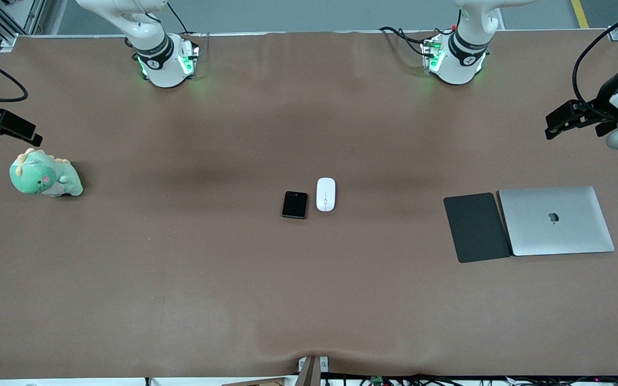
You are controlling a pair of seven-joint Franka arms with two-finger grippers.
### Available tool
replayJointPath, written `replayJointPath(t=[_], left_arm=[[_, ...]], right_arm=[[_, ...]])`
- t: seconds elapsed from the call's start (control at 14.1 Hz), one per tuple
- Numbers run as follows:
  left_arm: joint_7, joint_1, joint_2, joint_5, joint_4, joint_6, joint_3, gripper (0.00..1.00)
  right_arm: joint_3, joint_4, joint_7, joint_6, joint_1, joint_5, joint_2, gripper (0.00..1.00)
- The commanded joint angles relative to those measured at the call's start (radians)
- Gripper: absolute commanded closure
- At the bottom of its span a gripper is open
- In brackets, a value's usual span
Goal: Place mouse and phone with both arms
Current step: 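Raise both grippers from rest and move them toward the table center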
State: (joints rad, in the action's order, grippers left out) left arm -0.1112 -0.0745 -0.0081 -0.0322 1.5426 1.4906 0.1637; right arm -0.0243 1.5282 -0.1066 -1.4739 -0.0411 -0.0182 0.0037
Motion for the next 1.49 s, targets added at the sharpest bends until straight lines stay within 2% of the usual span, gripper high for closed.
replayJointPath(t=[0.0,0.5,0.78,1.0,1.21,1.42], left_arm=[[0.016,0.001,0.007,0.006,-0.016,-0.018,0.002,0.00],[0.004,0.012,0.014,0.006,-0.018,-0.018,0.003,0.00],[-0.005,0.028,0.059,0.011,-0.033,-0.018,0.019,0.00],[-0.155,0.080,0.097,0.018,-0.026,-0.018,0.049,0.00],[-0.194,0.152,0.129,0.044,-0.024,-0.007,0.054,0.00],[-0.310,0.266,0.197,0.045,-0.021,0.051,0.054,0.00]], right_arm=[[0.012,-0.008,0.010,0.014,-0.019,0.003,-0.005,0.00],[0.012,-0.023,-0.001,0.012,-0.020,0.001,-0.002,0.00],[0.012,-0.023,-0.002,0.003,-0.023,0.000,0.034,0.00],[0.014,-0.025,0.001,0.001,-0.011,0.003,0.084,0.00],[0.015,-0.025,0.001,0.001,-0.013,0.001,0.107,0.00],[0.015,-0.025,0.004,0.000,-0.014,-0.002,0.124,0.00]])
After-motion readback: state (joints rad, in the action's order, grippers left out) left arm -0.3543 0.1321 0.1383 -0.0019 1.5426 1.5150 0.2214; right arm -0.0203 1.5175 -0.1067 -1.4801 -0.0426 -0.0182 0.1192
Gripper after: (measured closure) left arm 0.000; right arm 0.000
